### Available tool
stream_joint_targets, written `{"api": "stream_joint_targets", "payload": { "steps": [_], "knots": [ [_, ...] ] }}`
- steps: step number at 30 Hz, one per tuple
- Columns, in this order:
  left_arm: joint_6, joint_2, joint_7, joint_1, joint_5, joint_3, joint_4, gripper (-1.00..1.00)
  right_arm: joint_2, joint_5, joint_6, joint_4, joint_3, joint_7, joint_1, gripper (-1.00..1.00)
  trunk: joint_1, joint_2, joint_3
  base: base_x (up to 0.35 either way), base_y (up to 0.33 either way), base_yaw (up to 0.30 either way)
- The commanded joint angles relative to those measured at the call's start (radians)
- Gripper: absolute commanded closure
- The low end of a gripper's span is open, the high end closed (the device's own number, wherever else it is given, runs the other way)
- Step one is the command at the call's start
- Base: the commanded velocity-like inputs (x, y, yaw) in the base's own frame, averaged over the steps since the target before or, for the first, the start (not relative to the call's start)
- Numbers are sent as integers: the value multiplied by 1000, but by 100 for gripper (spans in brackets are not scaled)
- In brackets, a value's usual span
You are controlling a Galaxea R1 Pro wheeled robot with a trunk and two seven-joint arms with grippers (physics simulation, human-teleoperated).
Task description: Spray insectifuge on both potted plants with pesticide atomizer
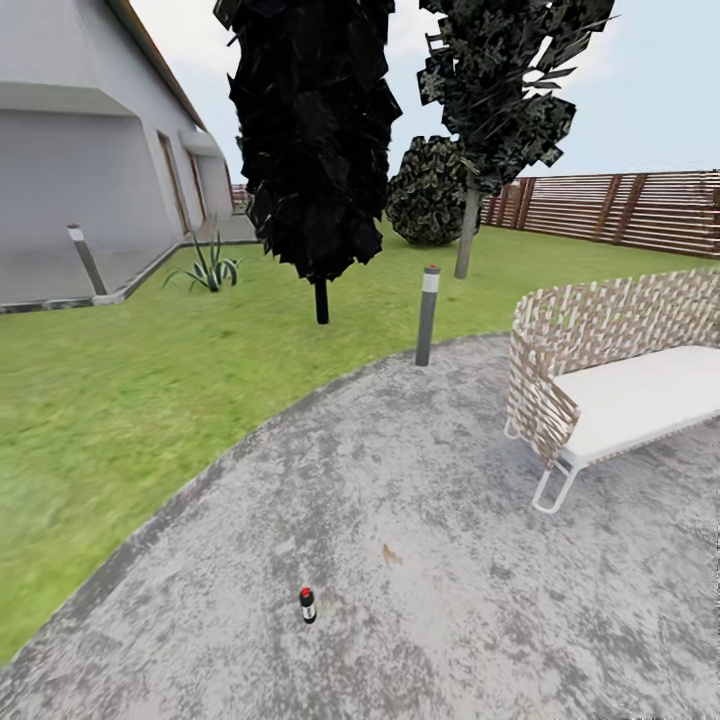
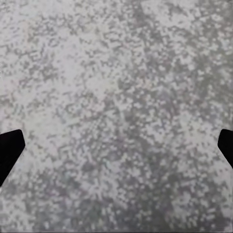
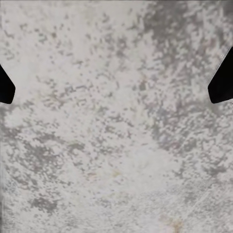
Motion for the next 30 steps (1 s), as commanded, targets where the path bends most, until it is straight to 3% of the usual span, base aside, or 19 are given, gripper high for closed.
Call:
{"api": "stream_joint_targets", "payload": {
  "steps": [1, 12, 30],
  "knots": [
    [-3, 0, 1, 0, 0, 0, 1, -100, 0, 1, -3, 1, 0, 1, -1, -100, 0, 0, -1, 162, 268, -298],
    [-3, 0, 1, 0, -1, 0, 1, -100, 0, 1, -3, 1, 0, 1, -1, -100, 0, 0, -1, 150, 253, -298],
    [-3, 1, 1, 0, -2, 0, 1, -100, 1, 1, -3, 2, 1, 1, -1, -100, 0, 0, -1, 16, 11, -298]
  ]
}}
